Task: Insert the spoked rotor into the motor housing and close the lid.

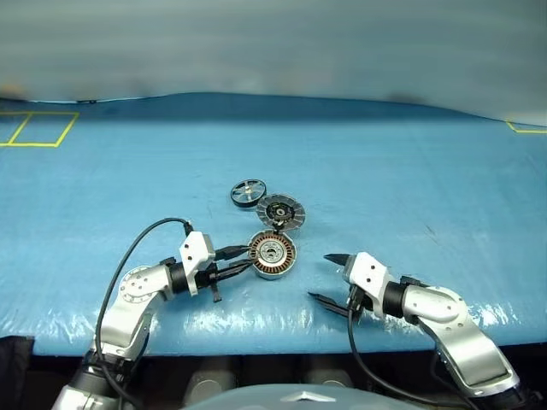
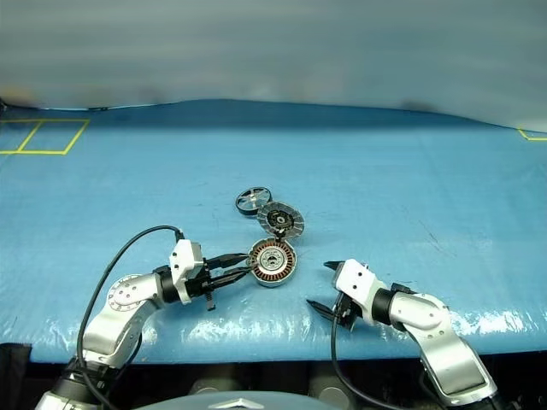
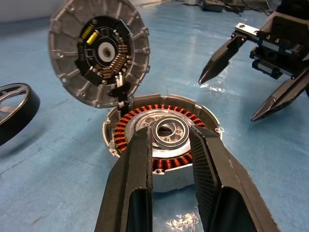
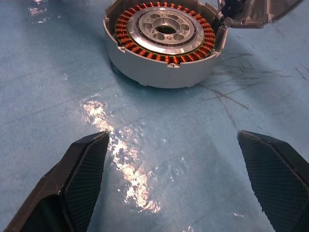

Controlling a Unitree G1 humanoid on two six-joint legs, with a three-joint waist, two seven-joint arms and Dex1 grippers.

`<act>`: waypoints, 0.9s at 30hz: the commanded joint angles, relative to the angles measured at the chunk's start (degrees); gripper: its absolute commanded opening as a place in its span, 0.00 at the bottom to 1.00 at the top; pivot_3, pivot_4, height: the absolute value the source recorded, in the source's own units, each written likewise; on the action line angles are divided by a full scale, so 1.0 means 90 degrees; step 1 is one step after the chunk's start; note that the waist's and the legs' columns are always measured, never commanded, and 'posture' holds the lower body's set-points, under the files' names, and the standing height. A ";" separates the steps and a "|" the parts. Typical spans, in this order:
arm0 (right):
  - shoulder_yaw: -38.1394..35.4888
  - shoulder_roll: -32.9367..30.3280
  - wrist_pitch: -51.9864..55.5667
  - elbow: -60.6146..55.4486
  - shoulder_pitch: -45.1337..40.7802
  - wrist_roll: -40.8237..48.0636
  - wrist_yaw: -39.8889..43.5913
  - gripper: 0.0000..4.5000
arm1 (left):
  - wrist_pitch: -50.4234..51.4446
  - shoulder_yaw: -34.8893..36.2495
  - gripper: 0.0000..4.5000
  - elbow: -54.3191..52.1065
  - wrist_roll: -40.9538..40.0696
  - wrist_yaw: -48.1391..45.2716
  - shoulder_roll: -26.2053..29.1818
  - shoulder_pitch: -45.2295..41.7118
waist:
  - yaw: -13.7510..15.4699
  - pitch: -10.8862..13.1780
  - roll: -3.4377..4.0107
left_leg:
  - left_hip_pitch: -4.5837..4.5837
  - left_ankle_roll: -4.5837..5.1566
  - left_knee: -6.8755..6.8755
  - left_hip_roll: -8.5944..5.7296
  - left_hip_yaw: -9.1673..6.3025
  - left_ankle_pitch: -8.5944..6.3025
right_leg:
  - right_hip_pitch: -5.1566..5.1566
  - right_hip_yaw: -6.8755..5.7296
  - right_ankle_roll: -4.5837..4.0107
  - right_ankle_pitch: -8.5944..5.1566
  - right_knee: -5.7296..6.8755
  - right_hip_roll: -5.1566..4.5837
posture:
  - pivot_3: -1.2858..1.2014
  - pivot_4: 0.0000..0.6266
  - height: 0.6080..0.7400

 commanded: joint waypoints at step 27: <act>0.1023 0.0611 0.0052 -0.0329 -0.0181 -0.0783 -0.0953 1.00 | -0.0276 -0.0549 0.16 0.0863 0.0795 0.0097 -0.0570 -0.1086 | 0.0005 0.0000 0.0000 | -0.0001 -0.0004 0.0002 0.0003 0.0000 0.0004 | -0.0003 -0.0001 0.0002 0.0001 0.0004 0.0013 | 0.52 0.24 1.00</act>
